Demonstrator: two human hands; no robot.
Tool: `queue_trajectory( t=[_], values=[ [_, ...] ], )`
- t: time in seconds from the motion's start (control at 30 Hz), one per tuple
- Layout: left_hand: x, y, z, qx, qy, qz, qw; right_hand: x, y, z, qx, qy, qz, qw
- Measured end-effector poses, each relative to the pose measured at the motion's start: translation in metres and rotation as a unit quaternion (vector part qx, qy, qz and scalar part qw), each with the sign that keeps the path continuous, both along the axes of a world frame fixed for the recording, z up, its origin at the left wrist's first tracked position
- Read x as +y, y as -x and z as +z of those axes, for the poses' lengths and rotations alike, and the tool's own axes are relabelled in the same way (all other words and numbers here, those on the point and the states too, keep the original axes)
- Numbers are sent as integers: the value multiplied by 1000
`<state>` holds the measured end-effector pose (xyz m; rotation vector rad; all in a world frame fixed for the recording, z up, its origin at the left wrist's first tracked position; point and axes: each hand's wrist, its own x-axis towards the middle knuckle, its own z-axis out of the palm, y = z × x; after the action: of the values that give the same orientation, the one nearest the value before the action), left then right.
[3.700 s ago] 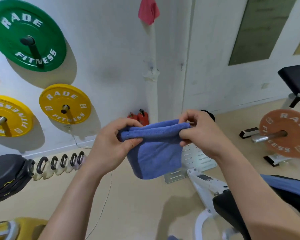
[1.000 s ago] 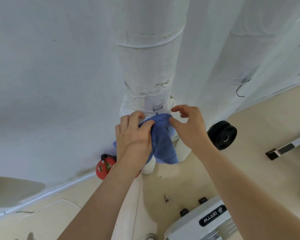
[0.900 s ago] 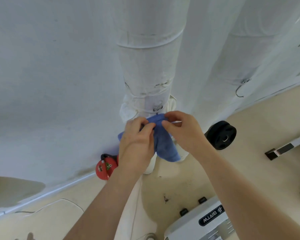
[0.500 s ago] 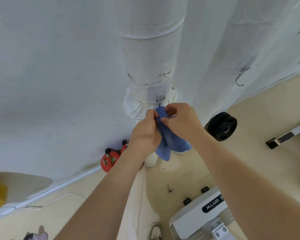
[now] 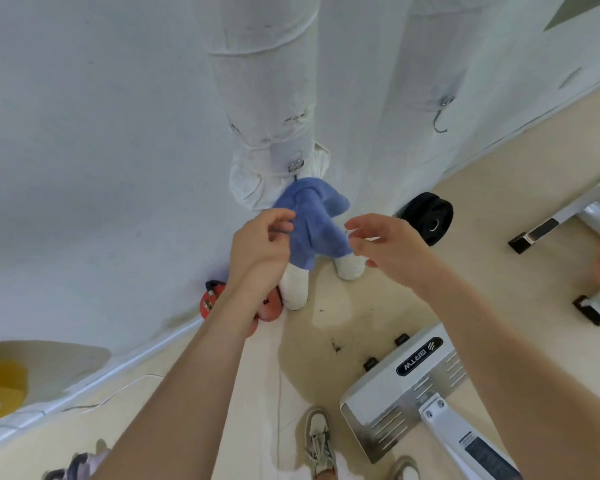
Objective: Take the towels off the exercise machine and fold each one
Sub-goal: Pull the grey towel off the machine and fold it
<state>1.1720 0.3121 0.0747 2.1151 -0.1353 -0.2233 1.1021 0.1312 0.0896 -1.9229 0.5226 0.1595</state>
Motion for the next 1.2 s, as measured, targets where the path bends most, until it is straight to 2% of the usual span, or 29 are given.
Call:
queue_trajectory(
  t=[0.07, 0.13, 0.23, 0.3, 0.4, 0.5, 0.63, 0.77, 1.0, 1.1, 1.2],
  values=[
    [6, 26, 0, 54, 1, 1, 999, -11, 22, 2, 17, -1, 1, 1000],
    [6, 59, -6, 65, -29, -57, 996, -19, 46, 4, 40, 9, 20, 999],
    [4, 110, -19, 54, -45, -116, 991, -31, 89, 5, 69, 95, 93, 989],
    [4, 142, -25, 1, -85, -154, 984, -36, 123, 10, 79, 147, 133, 977],
    [-10, 189, -23, -39, -98, -223, 969, -45, 175, 19, 89, 200, 163, 962],
    [-32, 235, -18, -7, -132, -288, 948, -55, 232, 16, 104, 234, 180, 950],
    [-78, 309, -17, -17, -181, -376, 908, -81, 330, -4, 133, 265, 189, 936],
    [-131, 401, -24, -22, -159, -408, 899, -116, 441, -31, 179, 250, 126, 943],
    [-190, 538, -40, -28, -135, -517, 845, -148, 612, -47, 238, 170, -18, 956],
    [-203, 575, -44, -40, -147, -559, 815, -152, 675, -51, 241, 155, -127, 950],
    [-213, 607, -55, -8, -132, -576, 807, -151, 730, -54, 247, 178, -197, 932]
  ],
)
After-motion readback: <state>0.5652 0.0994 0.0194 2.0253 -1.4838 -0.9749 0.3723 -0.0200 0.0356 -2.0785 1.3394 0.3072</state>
